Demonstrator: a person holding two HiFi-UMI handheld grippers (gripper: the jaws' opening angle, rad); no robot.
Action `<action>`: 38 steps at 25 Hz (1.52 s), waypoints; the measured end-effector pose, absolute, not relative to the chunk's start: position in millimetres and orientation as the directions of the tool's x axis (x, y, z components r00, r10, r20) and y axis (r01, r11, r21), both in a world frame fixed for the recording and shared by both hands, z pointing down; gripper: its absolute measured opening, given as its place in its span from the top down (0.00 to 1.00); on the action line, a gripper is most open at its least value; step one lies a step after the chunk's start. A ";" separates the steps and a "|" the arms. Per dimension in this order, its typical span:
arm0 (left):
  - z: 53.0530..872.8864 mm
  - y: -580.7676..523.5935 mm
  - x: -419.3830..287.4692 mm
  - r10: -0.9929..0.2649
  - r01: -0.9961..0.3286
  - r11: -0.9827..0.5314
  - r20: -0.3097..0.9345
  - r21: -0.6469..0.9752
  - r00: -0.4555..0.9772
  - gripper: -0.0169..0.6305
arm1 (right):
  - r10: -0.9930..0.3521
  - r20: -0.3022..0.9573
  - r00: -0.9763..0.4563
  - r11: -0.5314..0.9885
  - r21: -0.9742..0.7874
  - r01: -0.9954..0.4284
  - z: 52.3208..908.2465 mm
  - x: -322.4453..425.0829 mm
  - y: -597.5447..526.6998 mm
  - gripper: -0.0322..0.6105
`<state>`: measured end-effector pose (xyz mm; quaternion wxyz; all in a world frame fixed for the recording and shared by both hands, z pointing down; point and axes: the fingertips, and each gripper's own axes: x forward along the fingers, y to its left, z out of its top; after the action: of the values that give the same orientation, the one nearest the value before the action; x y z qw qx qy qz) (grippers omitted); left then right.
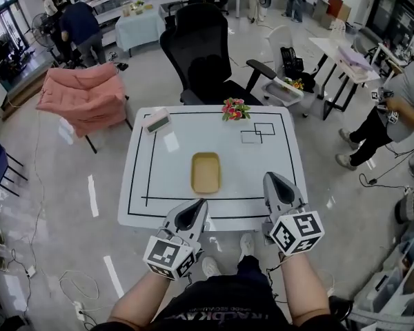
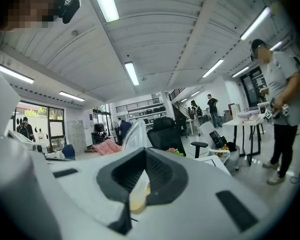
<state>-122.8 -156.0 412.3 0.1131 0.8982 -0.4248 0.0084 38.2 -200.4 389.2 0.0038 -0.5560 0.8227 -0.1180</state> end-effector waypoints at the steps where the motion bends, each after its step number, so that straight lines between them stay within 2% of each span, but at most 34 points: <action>1: 410.6 -152.5 -121.5 -0.759 -0.762 -0.617 0.108 0.194 0.642 0.97 | -0.916 0.118 -0.382 0.356 -0.194 -0.914 385.2 38.4 -194.6 0.95; 9: 403.0 -126.9 -107.4 -0.768 -0.767 -0.610 0.094 0.198 0.634 0.97 | -0.910 0.076 -0.408 0.391 -0.171 -0.904 363.4 48.3 -156.1 0.95; 17: 408.8 -99.1 -66.2 -0.807 -0.809 -0.552 0.113 0.204 0.579 0.97 | -0.882 0.089 -0.462 0.441 -0.184 -0.878 376.2 86.9 -119.7 0.95; 27: 411.4 -23.5 -2.3 -0.841 -0.851 -0.494 0.151 0.178 0.519 0.97 | -0.836 0.107 -0.538 0.510 -0.206 -0.835 395.0 138.9 -59.8 0.95; 38: 412.1 54.7 28.3 -0.890 -0.900 -0.411 0.151 0.145 0.431 0.97 | -0.781 0.081 -0.620 0.594 -0.213 -0.776 400.9 162.9 0.9 0.95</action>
<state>28.3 54.7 412.1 0.1023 0.8395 -0.5330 0.0251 162.9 0.9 400.9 0.0106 -0.4360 0.8926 -0.1144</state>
